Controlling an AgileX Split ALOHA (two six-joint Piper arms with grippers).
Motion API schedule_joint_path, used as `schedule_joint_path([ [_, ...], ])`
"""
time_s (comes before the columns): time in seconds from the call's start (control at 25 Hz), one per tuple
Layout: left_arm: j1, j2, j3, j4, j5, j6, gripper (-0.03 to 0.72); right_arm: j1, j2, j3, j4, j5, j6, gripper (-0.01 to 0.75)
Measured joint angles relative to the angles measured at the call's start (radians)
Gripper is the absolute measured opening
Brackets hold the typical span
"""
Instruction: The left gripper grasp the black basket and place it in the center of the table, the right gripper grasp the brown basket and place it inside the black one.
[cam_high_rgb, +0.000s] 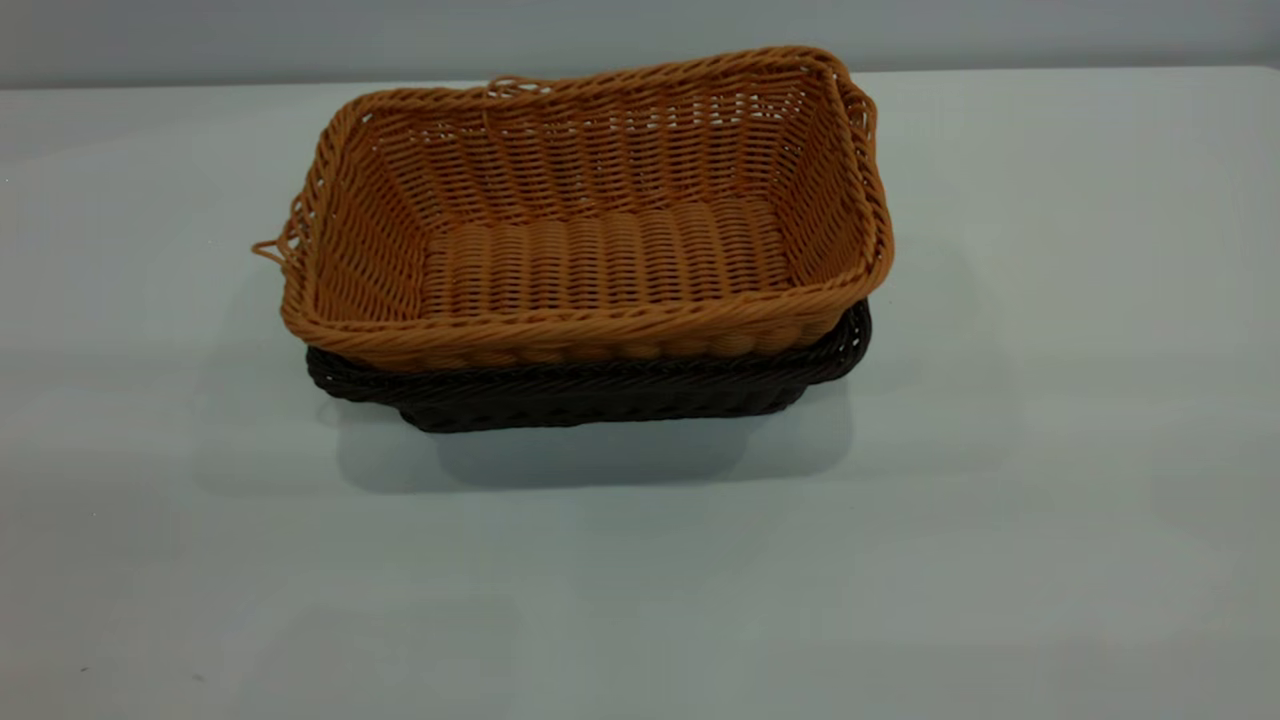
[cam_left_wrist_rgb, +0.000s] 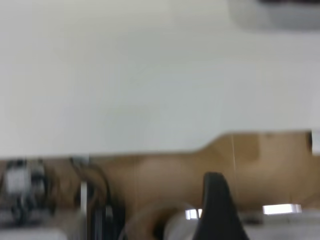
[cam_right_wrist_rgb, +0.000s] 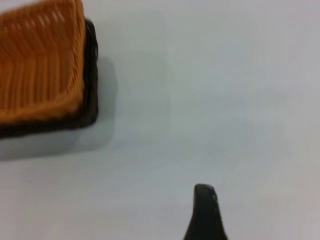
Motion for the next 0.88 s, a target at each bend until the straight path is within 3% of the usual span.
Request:
schedule_joint_path([
  [0.32,0.0,-0.316,0.0,-0.003,0.022,-0.001,0.437,0.0,-0.067,0.0,0.001,0.004,0.0,0.476],
  [0.88,0.0,-0.325,0.0,-0.006,0.024,-0.001,0.437,0.0,-0.067,0.0,0.007,0.004,0.0,0.476],
])
